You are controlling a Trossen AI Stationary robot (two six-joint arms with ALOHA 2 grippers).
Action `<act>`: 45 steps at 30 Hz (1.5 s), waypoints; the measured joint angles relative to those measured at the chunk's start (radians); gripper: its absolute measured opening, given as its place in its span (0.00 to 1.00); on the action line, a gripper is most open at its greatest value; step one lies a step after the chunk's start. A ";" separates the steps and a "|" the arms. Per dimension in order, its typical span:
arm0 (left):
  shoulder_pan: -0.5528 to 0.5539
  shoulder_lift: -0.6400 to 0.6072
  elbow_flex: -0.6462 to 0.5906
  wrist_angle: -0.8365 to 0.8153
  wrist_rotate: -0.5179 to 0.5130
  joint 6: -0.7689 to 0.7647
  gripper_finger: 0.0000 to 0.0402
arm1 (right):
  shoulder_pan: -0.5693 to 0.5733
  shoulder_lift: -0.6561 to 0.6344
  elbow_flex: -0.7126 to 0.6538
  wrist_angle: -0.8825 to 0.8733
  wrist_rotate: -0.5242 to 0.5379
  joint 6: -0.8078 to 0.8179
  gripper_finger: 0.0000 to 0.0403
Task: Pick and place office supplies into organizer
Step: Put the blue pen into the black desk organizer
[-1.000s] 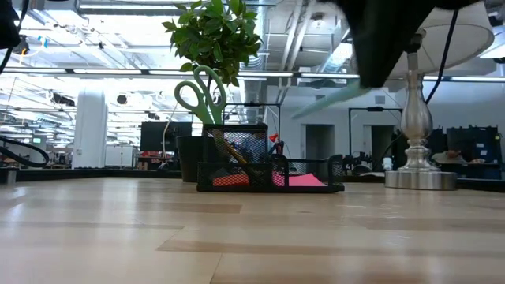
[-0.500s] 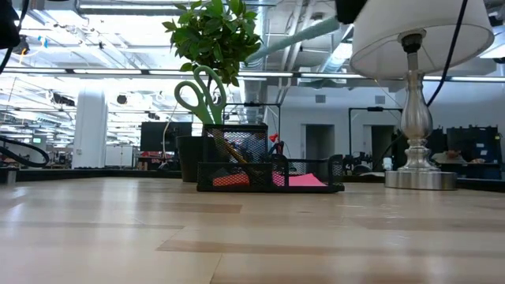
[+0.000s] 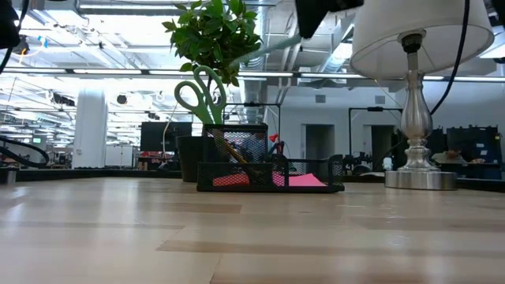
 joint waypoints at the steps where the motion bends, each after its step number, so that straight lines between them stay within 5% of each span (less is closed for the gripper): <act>1: 0.000 0.000 0.000 0.000 0.000 0.000 0.20 | -0.018 0.003 0.000 0.000 -0.012 -0.011 0.00; 18: 0.000 0.000 0.000 0.000 0.000 0.000 0.20 | -0.108 0.004 -0.001 0.000 -0.085 -0.013 0.00; 45: 0.000 0.000 0.000 0.001 0.000 0.000 0.20 | -0.197 -0.011 -0.134 0.000 -0.355 -0.015 0.00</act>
